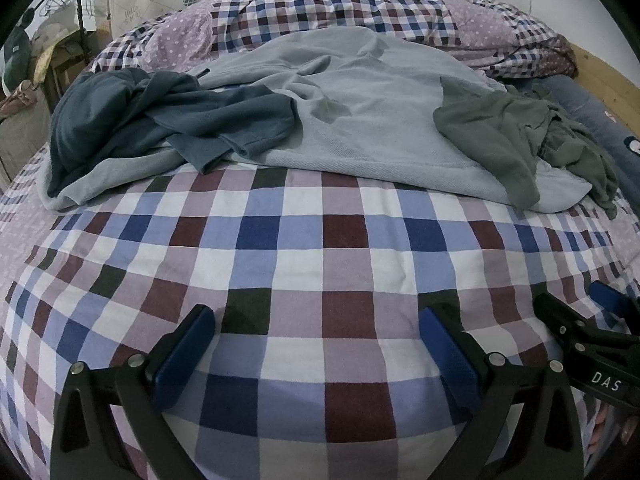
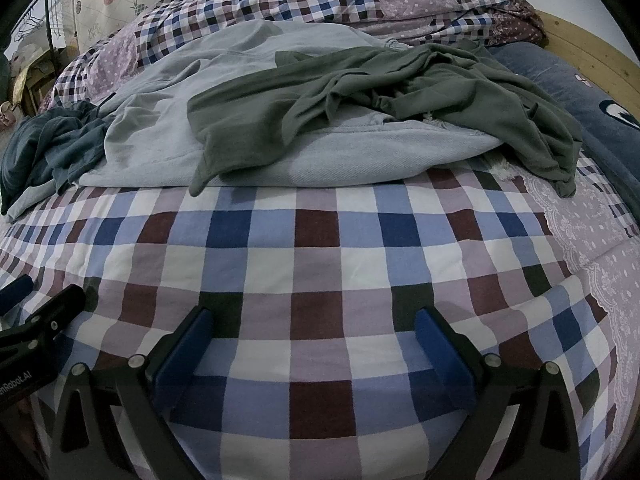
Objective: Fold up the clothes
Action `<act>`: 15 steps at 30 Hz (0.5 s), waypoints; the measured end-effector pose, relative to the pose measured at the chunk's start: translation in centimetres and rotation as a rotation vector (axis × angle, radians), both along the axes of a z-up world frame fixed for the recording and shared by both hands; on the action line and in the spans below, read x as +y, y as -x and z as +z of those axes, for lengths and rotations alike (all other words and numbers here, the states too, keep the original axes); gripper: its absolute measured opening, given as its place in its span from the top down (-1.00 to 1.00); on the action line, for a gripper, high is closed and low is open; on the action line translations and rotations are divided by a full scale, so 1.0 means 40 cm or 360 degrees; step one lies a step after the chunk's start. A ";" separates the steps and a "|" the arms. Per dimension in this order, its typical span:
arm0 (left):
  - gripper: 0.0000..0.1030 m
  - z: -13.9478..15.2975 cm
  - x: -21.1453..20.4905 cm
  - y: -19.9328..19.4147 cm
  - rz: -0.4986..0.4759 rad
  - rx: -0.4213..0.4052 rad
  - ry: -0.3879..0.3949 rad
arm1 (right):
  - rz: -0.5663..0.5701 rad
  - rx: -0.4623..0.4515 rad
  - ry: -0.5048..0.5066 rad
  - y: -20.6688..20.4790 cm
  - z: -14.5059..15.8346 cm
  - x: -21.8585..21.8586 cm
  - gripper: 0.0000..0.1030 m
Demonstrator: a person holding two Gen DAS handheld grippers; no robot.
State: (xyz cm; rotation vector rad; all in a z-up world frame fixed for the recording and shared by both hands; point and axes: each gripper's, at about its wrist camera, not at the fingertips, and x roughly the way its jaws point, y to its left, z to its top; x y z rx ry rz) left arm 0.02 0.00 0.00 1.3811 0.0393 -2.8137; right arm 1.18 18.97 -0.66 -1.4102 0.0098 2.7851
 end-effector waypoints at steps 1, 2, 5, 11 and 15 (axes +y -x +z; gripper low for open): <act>-1.00 0.000 0.000 -0.001 0.0000 0.0000 0.0001 | 0.0000 0.0002 -0.0004 0.000 0.000 0.000 -1.00; -1.00 0.000 0.000 -0.002 0.0000 0.0001 0.0002 | 0.0000 0.0003 -0.0005 -0.001 0.000 0.000 -1.00; -1.00 -0.001 -0.001 -0.005 -0.0001 0.0002 0.0005 | 0.0000 0.0002 -0.0002 -0.003 0.001 0.000 -1.00; -1.00 -0.001 -0.002 -0.010 -0.0002 0.0005 0.0010 | 0.0000 0.0003 0.0005 -0.005 -0.002 0.002 -1.00; -1.00 0.000 0.000 -0.007 -0.0001 0.0005 0.0018 | 0.0000 0.0000 0.0004 -0.004 0.002 0.002 -1.00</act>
